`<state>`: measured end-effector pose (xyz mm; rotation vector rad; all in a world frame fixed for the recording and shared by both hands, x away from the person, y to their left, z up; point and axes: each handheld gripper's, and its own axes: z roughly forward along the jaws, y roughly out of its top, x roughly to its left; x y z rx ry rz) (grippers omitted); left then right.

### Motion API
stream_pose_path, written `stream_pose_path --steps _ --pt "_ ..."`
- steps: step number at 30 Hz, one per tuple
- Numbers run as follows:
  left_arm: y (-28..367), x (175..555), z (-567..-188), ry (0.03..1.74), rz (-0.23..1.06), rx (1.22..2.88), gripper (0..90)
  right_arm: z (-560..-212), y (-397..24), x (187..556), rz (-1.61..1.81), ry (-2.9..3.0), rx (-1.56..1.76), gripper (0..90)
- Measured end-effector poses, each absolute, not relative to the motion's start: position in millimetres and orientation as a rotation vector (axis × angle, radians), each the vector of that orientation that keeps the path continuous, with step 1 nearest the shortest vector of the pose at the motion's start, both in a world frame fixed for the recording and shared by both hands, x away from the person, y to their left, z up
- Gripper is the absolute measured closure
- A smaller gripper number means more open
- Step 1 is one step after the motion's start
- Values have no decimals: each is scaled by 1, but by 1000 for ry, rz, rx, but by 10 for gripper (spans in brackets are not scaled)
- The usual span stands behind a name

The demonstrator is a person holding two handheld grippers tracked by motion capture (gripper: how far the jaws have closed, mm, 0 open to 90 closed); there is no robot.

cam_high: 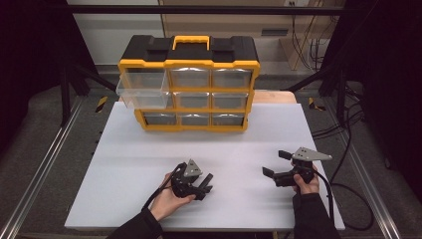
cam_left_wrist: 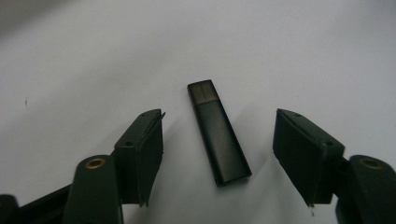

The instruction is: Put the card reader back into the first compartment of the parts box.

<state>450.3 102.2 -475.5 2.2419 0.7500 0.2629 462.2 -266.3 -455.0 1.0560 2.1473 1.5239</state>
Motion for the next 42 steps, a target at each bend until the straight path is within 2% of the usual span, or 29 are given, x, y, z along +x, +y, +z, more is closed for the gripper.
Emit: stream_pose_path --steps 10,25,42 --pt "100 450 -476 757 283 2247 460 -455 -266 462 1525 2148 1058 21" --pt "99 449 -475 780 281 2256 584 -455 -266 462 1527 2145 1058 21" --pt "98 448 -474 792 277 2263 668 -455 -266 462 1527 2143 1055 22"
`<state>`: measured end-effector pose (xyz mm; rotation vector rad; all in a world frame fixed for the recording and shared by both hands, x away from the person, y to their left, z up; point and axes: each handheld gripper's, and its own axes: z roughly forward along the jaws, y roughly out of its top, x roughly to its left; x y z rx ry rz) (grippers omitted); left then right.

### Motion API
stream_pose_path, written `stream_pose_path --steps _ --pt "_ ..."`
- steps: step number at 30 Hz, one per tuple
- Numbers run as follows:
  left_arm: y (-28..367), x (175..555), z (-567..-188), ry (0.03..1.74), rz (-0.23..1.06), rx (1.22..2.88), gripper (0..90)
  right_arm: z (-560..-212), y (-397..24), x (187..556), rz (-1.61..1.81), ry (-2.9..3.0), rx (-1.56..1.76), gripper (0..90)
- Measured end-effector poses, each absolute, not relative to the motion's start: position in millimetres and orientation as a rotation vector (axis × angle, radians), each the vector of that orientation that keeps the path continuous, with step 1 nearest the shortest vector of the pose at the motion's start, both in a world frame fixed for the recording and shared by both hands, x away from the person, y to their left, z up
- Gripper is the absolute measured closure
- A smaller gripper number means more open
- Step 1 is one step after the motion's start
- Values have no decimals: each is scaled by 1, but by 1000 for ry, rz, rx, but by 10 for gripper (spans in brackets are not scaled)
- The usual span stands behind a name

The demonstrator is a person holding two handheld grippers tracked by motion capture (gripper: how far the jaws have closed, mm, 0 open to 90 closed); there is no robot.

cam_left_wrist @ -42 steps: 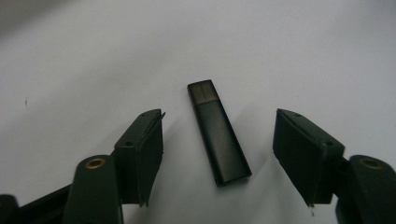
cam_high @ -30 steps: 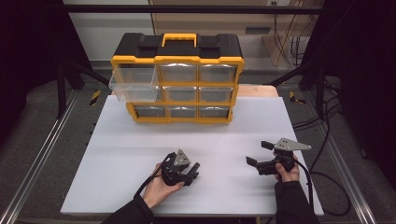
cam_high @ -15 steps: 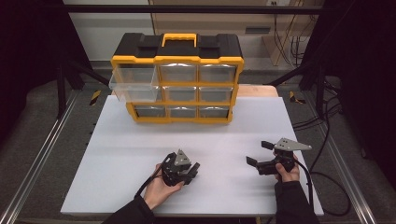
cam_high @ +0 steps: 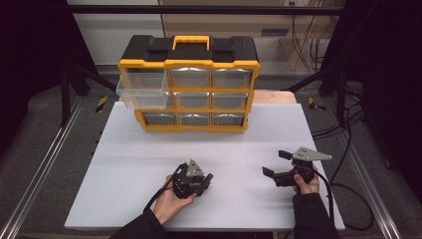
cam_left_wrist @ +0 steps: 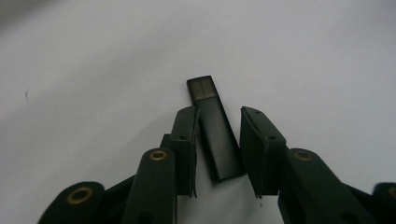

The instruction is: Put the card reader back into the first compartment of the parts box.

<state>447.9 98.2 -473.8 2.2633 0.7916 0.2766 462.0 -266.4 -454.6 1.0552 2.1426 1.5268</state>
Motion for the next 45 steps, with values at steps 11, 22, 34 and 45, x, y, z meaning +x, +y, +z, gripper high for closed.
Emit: stream_pose_path --steps 11,22,34,45 --pt "98 449 -474 806 256 2256 691 -455 -266 462 1524 2143 1057 21" --pt "100 451 -474 818 240 2251 716 -455 -266 462 1524 2144 1059 22" --pt "100 452 -474 825 229 2253 725 -455 -267 462 1526 2139 1057 22" --pt "102 453 -472 829 205 2245 727 -455 -267 462 1525 2139 1058 22"
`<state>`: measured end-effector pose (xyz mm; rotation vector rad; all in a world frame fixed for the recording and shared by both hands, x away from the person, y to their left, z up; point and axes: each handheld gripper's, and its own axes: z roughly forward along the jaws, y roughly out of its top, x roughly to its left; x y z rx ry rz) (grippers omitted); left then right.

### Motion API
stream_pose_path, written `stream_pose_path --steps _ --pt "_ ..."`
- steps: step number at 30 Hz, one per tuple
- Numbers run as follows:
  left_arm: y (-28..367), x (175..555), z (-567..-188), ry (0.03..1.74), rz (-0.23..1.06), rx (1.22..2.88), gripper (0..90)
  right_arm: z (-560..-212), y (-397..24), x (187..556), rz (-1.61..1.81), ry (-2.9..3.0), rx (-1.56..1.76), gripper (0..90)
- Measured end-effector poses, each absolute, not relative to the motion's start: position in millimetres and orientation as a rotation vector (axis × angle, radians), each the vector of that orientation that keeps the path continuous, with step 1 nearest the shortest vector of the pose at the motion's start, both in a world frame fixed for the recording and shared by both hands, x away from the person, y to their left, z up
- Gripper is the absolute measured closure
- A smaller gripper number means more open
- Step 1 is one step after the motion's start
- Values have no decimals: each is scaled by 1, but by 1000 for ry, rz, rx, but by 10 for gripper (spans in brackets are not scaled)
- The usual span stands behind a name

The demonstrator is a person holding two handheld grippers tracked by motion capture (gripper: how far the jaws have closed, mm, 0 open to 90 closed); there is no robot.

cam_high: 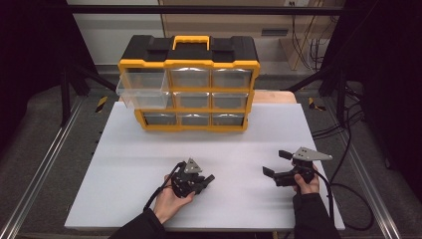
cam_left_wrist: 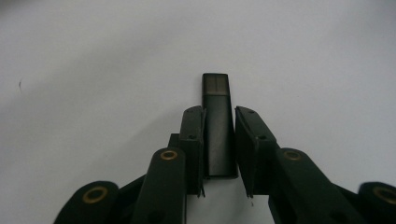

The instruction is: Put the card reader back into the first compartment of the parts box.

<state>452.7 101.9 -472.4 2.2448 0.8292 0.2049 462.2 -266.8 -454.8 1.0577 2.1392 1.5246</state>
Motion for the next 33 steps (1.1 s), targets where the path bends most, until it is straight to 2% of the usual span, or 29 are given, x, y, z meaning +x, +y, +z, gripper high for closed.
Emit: stream_pose_path --steps 33 --pt "123 458 -448 843 233 2165 727 -454 -267 462 1526 2139 1055 22"
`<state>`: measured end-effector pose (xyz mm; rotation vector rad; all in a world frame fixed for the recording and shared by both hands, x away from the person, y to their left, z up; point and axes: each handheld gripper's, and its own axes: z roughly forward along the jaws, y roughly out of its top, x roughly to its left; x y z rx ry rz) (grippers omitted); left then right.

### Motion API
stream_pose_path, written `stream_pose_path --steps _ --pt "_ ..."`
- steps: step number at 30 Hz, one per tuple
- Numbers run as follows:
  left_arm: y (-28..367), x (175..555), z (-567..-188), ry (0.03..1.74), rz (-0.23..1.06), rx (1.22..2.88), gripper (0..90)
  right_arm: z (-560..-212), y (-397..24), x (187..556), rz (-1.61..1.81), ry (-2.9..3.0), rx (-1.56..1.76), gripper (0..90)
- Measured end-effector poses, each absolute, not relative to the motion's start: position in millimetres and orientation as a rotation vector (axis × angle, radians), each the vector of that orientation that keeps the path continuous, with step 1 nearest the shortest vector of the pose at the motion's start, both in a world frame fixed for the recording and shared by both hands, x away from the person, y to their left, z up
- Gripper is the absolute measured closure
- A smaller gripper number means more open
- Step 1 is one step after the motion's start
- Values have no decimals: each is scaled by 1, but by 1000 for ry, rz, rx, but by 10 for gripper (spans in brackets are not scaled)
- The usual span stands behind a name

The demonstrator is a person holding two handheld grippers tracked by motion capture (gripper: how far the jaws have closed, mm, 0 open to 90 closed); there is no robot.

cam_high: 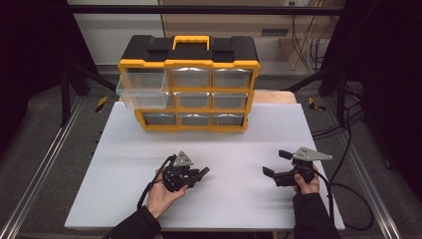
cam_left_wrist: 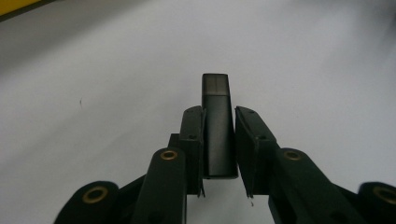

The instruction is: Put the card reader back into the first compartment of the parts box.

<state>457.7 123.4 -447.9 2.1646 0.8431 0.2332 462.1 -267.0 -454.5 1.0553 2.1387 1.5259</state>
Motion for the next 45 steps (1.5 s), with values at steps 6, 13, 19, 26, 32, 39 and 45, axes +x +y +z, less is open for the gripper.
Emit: stream_pose_path --steps 6,13,19,26,32,39,45 --pt "127 459 -445 850 239 2157 727 -455 -267 462 1525 2139 1056 21" --pt "132 460 -441 854 243 2144 727 -455 -267 462 1526 2140 1056 22" --pt "137 461 -437 862 244 2129 727 -455 -267 462 1525 2141 1058 22" --pt "143 463 -432 876 251 2110 727 -455 -266 462 1524 2144 1059 22" --pt "148 464 -427 883 257 2095 727 -455 -266 462 1523 2146 1060 22" --pt "155 465 -422 893 266 2076 727 -455 -266 462 1522 2147 1059 22" --pt "160 465 -417 900 275 2059 727 -455 -266 462 1523 2146 1058 22"
